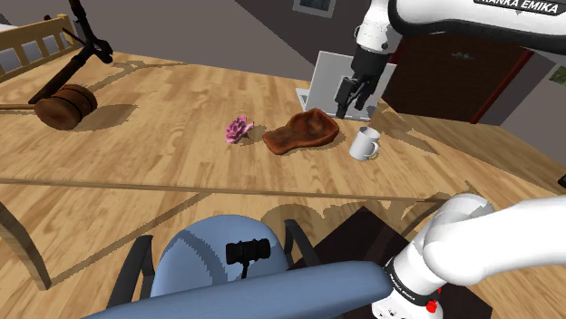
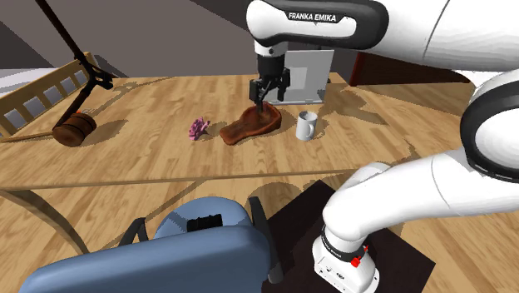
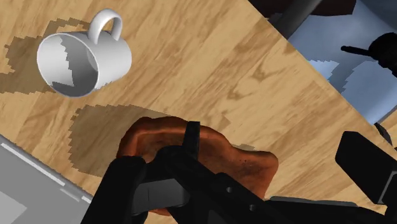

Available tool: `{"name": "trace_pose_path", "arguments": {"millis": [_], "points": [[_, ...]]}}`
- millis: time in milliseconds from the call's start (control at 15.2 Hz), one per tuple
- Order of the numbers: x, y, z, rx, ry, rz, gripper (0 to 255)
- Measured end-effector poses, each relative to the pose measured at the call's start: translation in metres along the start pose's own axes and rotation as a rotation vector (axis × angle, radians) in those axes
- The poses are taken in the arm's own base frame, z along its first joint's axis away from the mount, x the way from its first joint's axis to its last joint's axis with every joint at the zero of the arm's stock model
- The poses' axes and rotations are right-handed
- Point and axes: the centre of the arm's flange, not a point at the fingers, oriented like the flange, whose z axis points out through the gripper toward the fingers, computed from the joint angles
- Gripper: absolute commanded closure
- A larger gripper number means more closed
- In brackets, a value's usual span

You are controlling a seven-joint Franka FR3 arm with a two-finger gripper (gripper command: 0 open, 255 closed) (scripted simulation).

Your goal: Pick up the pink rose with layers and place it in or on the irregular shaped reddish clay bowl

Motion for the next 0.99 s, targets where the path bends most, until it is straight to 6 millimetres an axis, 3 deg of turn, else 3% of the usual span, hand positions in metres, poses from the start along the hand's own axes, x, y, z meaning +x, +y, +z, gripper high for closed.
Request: {"name": "trace_pose_path", "arguments": {"millis": [990], "points": [[0.179, -0.038, 0.07, 0.187, -0.039, 0.041, 0]]}}
